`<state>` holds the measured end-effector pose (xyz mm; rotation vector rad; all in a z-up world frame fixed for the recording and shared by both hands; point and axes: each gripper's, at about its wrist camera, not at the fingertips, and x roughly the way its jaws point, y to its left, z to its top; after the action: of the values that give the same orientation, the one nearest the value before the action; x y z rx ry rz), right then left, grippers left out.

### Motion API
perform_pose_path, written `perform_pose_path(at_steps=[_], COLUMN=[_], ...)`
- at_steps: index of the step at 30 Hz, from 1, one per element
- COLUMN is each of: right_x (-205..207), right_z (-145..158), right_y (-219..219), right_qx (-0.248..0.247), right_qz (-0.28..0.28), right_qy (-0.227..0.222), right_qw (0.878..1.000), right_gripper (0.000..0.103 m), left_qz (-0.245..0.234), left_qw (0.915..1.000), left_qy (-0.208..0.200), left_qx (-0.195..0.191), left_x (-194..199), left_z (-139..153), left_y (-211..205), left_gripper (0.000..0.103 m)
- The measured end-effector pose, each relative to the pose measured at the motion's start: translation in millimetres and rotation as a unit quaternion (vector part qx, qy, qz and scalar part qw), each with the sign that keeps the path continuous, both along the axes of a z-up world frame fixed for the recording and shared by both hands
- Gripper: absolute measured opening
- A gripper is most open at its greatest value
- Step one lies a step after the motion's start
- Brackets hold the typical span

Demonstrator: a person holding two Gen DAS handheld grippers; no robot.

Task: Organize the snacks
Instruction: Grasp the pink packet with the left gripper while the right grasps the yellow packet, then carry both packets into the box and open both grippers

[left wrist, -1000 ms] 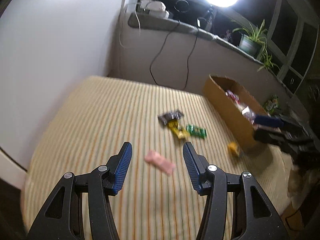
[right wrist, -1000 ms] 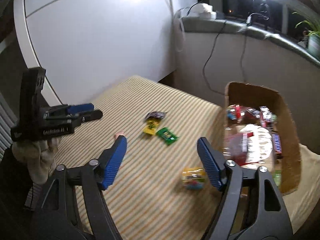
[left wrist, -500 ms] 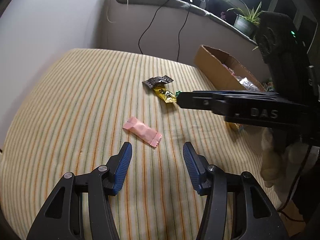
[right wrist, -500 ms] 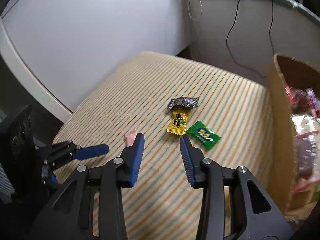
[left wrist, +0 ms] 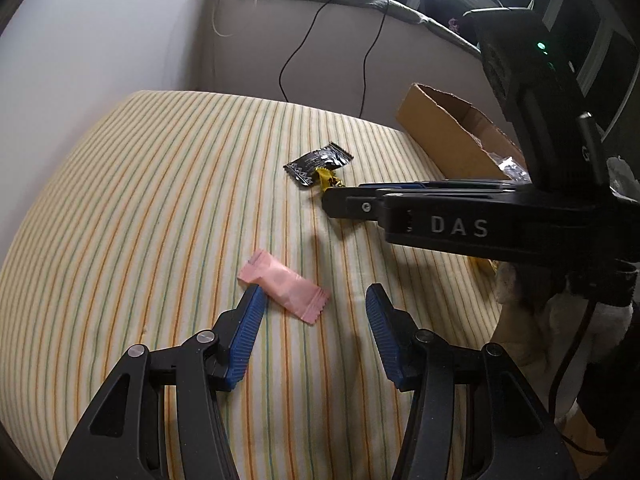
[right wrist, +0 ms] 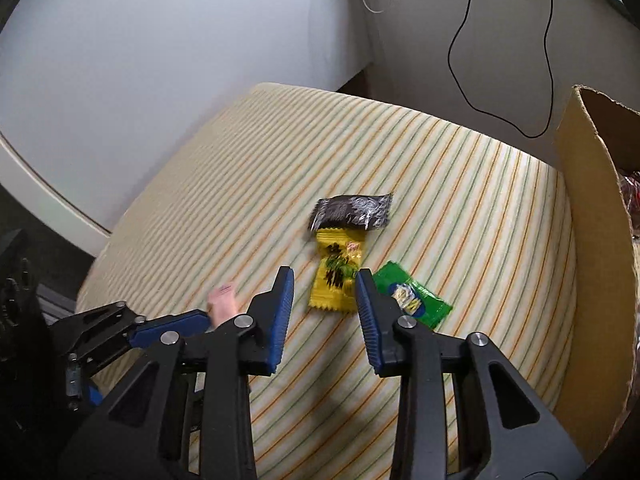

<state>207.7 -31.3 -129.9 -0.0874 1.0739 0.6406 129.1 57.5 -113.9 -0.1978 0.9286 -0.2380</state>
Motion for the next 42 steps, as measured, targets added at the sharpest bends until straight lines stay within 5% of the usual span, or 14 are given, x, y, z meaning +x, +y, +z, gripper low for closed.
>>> perform_pose_path(at_steps=[12,17,26,42], right_x=[14.5,13.6,6.9,0.4], right_z=[-3.9,-2.7,-0.1,2.1], right_y=[14.9,16.6,6.6,-3.8], right_qx=[-0.021,-0.035,-0.025,-0.003], right_qz=[0.005,0.011,0.008,0.008], right_qy=[-0.012,-0.024,-0.02,-0.022], right_qw=[1.0,0.999,0.999,1.0], right_gripper=[0.033,0.026,0.025,0.024], left_qz=[-0.002,0.002,0.007,0.023], left_qw=[0.9992,0.9984,0.9965,0.9979], left_qy=[-0.003,-0.003,-0.006,-0.017], left_qx=[0.039,0.057,0.084,0.058], left_x=[5.8,7.3,15.7,9.5], left_z=[-3.0,-1.8,-0.2,7.3], left_y=[-13.7,-16.0,-12.0,6.4], left_gripper=[0.052,0.046,0.02,0.02])
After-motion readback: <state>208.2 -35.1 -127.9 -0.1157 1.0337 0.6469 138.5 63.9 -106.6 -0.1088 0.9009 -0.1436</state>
